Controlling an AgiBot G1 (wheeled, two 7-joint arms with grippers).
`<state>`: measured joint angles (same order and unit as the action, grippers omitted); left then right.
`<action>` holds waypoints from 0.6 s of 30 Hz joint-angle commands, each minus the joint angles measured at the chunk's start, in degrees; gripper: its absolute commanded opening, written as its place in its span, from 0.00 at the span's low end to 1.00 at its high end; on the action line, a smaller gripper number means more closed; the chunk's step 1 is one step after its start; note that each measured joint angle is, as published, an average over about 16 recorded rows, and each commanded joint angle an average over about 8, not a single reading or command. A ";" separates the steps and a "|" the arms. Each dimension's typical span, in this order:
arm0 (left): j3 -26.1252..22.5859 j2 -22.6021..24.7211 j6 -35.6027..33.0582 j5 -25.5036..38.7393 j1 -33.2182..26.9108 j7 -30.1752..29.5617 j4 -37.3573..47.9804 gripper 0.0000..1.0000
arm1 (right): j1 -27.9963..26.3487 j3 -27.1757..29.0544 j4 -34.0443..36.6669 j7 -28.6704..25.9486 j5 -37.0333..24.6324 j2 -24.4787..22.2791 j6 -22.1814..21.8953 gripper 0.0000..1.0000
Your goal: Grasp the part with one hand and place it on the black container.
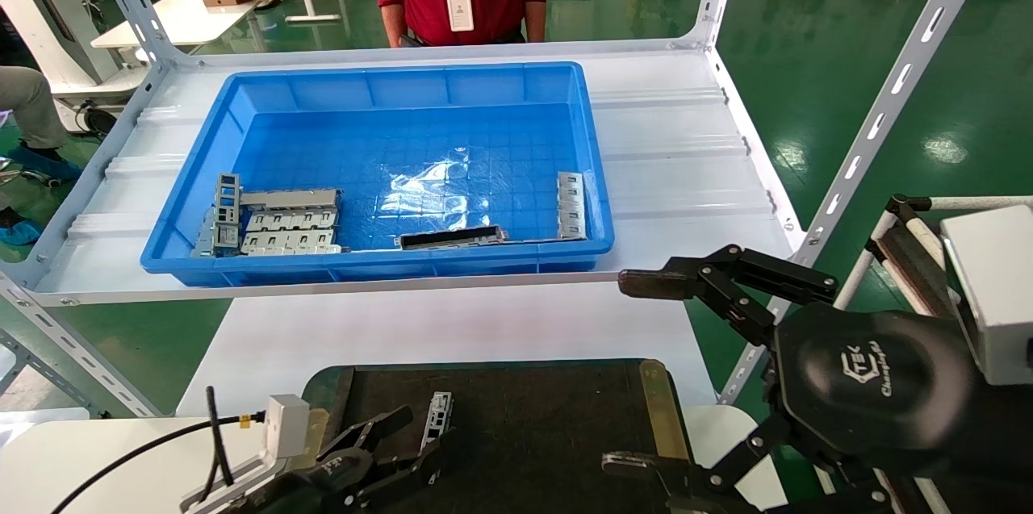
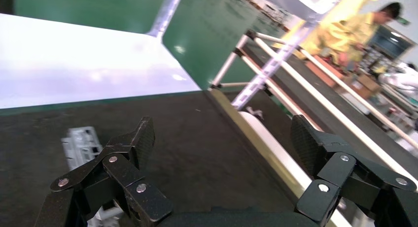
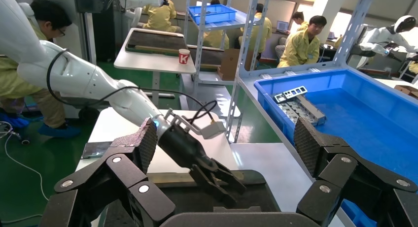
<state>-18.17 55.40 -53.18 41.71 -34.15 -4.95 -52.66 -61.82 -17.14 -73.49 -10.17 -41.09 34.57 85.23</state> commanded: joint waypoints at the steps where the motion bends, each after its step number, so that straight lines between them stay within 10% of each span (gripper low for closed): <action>1: -0.05 -1.23 -1.46 -0.24 0.49 -0.64 -1.23 1.00 | 0.00 -0.01 0.00 0.00 0.00 0.00 0.00 1.00; 18: 2.22 -12.93 -7.46 -3.36 5.03 -6.13 -13.68 1.00 | -0.01 -0.06 0.00 0.03 0.04 -0.02 -0.02 1.00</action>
<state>-15.91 42.64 -60.39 38.34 -29.15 -11.02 -66.23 -61.83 -17.19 -73.49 -10.14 -41.05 34.55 85.21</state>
